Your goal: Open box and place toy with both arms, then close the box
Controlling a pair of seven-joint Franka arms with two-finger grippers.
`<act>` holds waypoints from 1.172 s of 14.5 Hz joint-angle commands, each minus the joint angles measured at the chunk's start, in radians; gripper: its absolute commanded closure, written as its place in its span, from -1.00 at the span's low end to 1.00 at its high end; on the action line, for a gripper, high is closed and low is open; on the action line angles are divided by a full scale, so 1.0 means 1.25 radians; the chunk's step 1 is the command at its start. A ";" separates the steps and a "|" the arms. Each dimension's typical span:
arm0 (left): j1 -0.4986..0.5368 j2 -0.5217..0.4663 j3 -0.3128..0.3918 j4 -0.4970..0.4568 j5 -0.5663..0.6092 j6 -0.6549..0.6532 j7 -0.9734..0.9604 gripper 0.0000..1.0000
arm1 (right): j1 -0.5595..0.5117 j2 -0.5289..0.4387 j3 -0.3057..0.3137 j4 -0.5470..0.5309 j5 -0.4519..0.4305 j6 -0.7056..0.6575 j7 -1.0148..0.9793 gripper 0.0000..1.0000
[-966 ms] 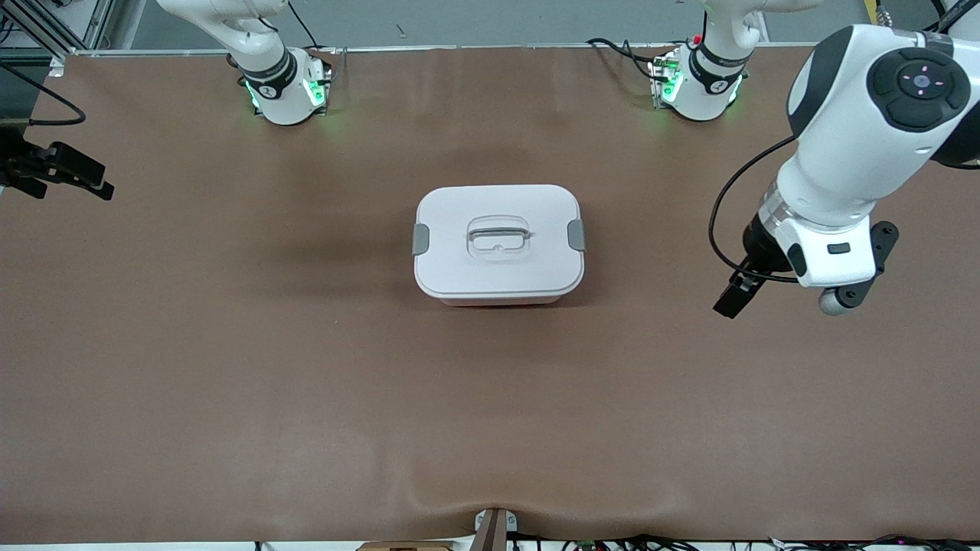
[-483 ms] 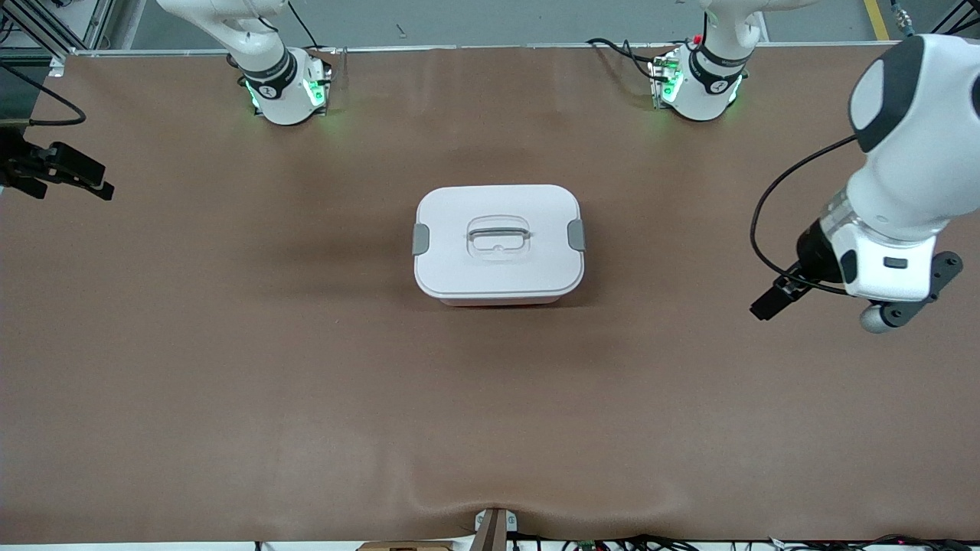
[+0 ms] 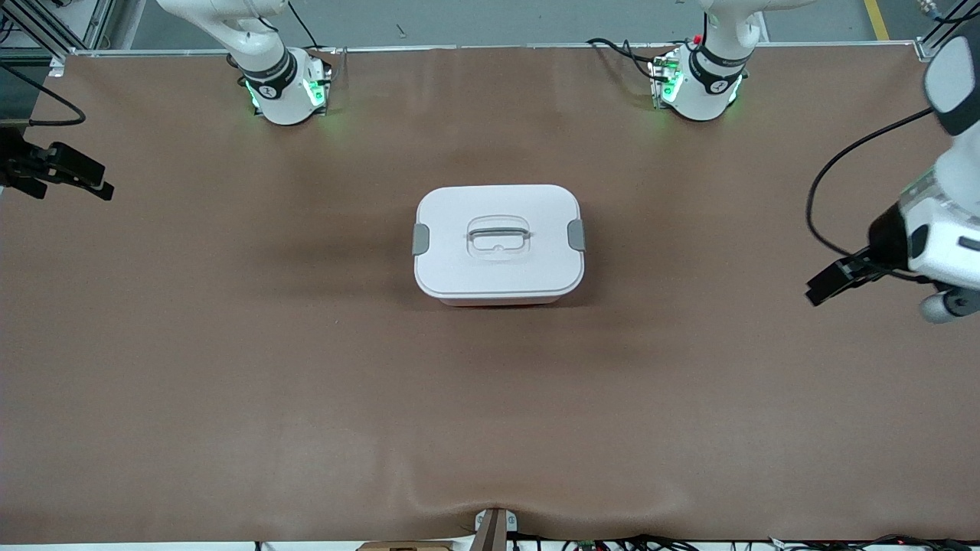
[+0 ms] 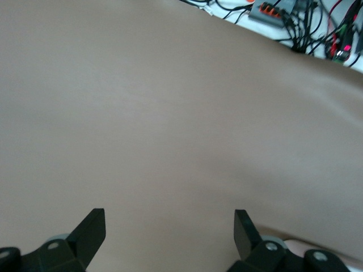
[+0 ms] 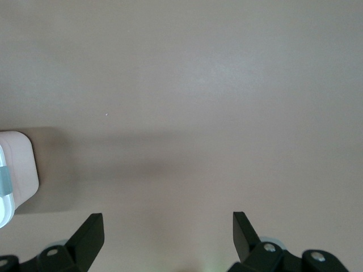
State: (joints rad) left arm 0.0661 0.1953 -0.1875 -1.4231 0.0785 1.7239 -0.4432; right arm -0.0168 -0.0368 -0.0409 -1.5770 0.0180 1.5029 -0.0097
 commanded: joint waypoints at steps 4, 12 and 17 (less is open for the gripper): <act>-0.056 -0.068 0.146 -0.015 -0.087 -0.070 0.218 -1.00 | 0.001 0.007 0.000 0.015 -0.008 -0.005 0.013 -1.00; -0.068 -0.206 0.186 -0.104 -0.096 -0.188 0.299 -1.00 | -0.001 0.007 0.000 0.014 -0.008 -0.005 0.013 -1.00; -0.069 -0.291 0.181 -0.204 -0.081 -0.173 0.355 -1.00 | -0.001 0.007 0.000 0.014 -0.008 -0.005 0.013 -1.00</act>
State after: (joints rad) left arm -0.0084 -0.1305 0.0312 -1.6182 -0.0361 1.4816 -0.0576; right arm -0.0170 -0.0357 -0.0427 -1.5770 0.0180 1.5029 -0.0092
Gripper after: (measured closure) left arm 0.000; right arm 0.000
